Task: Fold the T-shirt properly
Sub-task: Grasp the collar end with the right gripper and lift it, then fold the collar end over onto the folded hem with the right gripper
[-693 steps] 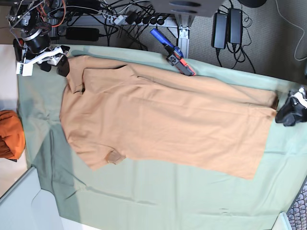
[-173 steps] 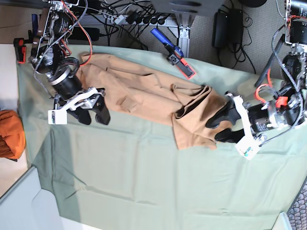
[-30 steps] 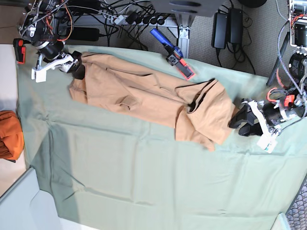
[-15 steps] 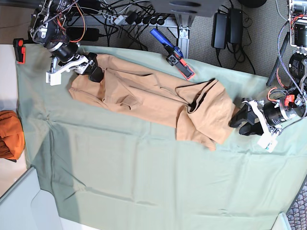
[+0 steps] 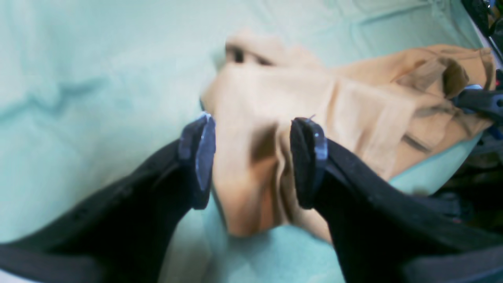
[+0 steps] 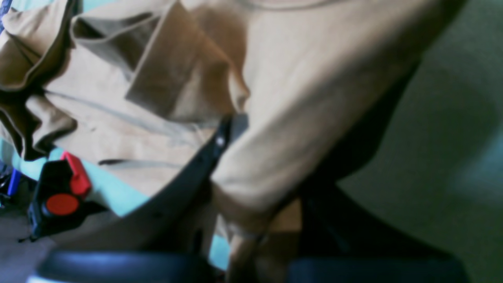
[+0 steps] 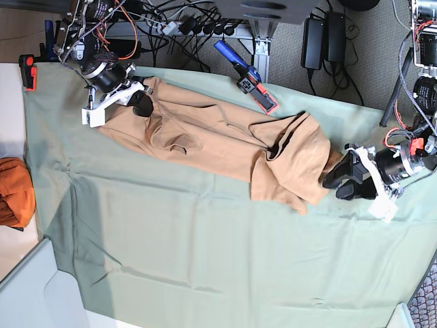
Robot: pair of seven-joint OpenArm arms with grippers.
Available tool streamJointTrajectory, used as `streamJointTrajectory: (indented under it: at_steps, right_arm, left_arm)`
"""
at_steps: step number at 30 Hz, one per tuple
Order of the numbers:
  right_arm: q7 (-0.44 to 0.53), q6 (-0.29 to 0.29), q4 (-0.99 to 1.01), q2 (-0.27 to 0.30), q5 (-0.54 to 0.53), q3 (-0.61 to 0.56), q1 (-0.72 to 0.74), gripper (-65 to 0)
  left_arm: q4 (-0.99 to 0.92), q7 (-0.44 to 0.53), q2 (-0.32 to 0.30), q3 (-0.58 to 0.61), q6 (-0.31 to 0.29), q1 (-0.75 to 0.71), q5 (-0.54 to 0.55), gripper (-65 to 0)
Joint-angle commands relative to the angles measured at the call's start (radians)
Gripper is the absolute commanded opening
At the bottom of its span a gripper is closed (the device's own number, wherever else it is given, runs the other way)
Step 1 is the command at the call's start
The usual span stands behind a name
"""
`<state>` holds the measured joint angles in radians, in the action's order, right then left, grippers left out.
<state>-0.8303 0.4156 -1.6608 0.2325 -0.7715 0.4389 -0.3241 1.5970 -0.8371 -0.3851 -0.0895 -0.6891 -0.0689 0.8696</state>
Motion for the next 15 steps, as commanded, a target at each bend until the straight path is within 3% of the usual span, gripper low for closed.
streamJointTrajectory:
  at_steps: [1, 4, 11, 15]
  right_arm:
    - [0.03, 0.107, -0.013, 0.02, 0.009, 0.028, 0.006, -65.0]
    - [0.03, 0.107, -0.013, 0.036, 0.008, 0.099, 0.02, -65.0]
    - [0.026, 0.106, -0.013, 0.154, 0.0, 0.208, 0.022, -65.0]
    - [0.003, 0.108, -0.013, 0.163, -0.093, 0.206, 0.022, -65.0]
  left_arm:
    - [0.02, 0.02, -0.014, -0.016, -0.009, 0.014, 0.018, -30.9]
    - [0.021, 0.018, -0.014, -0.039, -0.009, 0.013, 0.017, -30.9]
    - [0.021, -0.004, -0.034, -0.055, -0.009, 0.012, 0.018, -30.9]
    - [0.021, -0.006, -0.039, -0.055, -0.009, 0.013, 0.025, -30.9]
